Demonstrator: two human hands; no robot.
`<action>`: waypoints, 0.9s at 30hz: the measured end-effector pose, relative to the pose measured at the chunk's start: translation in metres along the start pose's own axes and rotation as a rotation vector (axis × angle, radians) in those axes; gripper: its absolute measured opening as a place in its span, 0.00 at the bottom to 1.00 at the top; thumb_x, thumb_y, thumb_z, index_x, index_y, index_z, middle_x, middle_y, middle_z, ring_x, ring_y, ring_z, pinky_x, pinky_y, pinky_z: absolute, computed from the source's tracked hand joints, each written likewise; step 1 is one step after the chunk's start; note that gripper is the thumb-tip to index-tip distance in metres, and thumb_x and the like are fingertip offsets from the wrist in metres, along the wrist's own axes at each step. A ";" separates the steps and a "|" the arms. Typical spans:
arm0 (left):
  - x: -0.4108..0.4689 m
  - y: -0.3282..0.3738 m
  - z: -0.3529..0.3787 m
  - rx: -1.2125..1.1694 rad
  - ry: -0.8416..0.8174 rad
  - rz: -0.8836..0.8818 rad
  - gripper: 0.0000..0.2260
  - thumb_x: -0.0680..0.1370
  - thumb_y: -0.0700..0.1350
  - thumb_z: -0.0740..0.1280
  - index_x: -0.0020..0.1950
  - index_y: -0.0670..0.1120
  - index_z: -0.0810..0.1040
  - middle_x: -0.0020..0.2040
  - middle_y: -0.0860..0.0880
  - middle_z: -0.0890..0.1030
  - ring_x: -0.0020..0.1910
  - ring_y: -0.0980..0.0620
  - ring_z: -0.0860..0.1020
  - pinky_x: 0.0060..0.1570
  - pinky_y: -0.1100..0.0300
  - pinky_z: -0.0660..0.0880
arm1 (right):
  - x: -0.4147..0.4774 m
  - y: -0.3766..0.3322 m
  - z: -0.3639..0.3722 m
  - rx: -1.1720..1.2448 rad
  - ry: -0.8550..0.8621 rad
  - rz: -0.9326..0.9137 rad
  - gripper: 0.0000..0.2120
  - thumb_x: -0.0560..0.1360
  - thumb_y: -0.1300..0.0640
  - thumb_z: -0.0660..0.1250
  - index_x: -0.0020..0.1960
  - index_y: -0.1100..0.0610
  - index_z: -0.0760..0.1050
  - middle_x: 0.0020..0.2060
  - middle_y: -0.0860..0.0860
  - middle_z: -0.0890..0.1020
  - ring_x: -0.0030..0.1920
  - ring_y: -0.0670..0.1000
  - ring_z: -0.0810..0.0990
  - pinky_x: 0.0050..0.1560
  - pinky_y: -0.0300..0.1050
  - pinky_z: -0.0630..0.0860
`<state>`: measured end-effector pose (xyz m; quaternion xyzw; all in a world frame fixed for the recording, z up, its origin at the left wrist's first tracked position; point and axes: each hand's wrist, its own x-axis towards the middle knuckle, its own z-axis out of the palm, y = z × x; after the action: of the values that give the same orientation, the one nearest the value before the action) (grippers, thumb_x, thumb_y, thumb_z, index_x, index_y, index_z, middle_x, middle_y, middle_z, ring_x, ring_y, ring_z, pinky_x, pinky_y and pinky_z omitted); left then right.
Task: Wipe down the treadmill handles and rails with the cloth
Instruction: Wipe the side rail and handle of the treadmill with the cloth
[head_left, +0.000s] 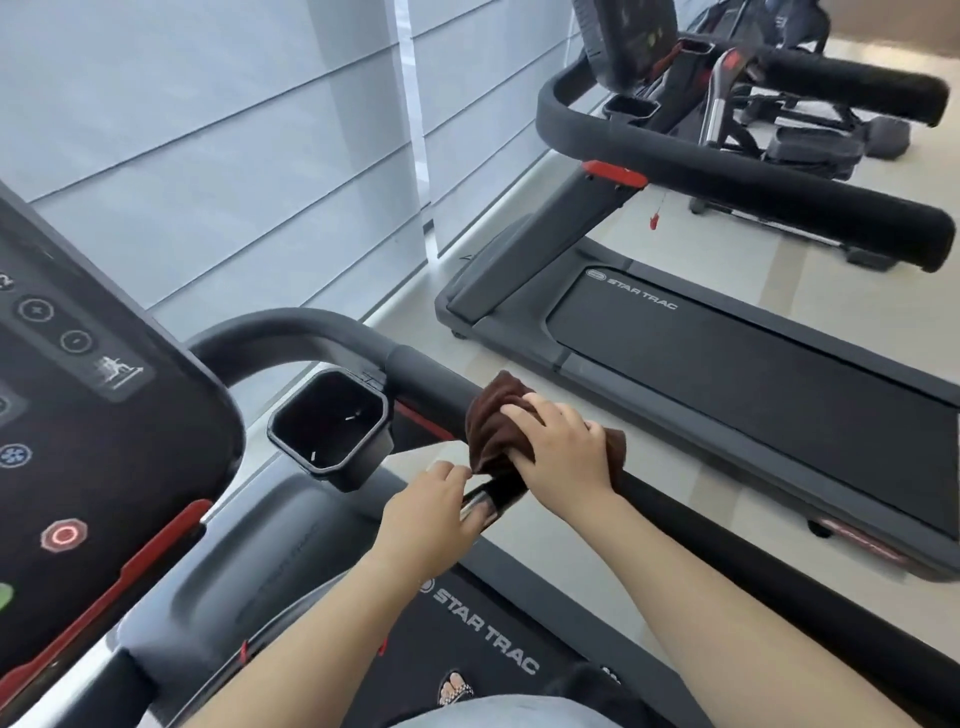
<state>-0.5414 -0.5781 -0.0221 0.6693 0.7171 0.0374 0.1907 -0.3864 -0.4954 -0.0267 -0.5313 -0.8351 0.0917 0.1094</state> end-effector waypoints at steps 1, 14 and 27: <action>0.000 0.000 0.000 0.001 0.008 0.008 0.20 0.77 0.58 0.56 0.65 0.49 0.68 0.62 0.52 0.72 0.58 0.50 0.73 0.47 0.53 0.74 | 0.004 -0.003 0.001 0.003 -0.006 0.004 0.19 0.74 0.45 0.62 0.65 0.43 0.67 0.66 0.48 0.72 0.62 0.56 0.72 0.56 0.56 0.69; 0.031 0.062 -0.001 0.003 0.122 0.376 0.20 0.75 0.51 0.61 0.66 0.48 0.67 0.67 0.51 0.69 0.65 0.49 0.67 0.55 0.54 0.72 | -0.115 0.075 -0.031 -0.085 0.138 0.239 0.20 0.71 0.48 0.69 0.61 0.46 0.72 0.60 0.48 0.78 0.58 0.54 0.77 0.52 0.57 0.72; 0.025 0.187 0.049 0.047 -0.021 0.605 0.20 0.78 0.53 0.57 0.68 0.49 0.66 0.68 0.53 0.69 0.66 0.51 0.67 0.64 0.55 0.65 | -0.238 0.153 -0.055 -0.178 0.354 0.557 0.24 0.66 0.53 0.75 0.61 0.51 0.74 0.58 0.52 0.79 0.58 0.58 0.78 0.57 0.62 0.70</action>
<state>-0.3492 -0.5445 -0.0150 0.8571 0.4838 0.0691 0.1629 -0.1406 -0.6454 -0.0356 -0.7543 -0.6305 -0.0490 0.1765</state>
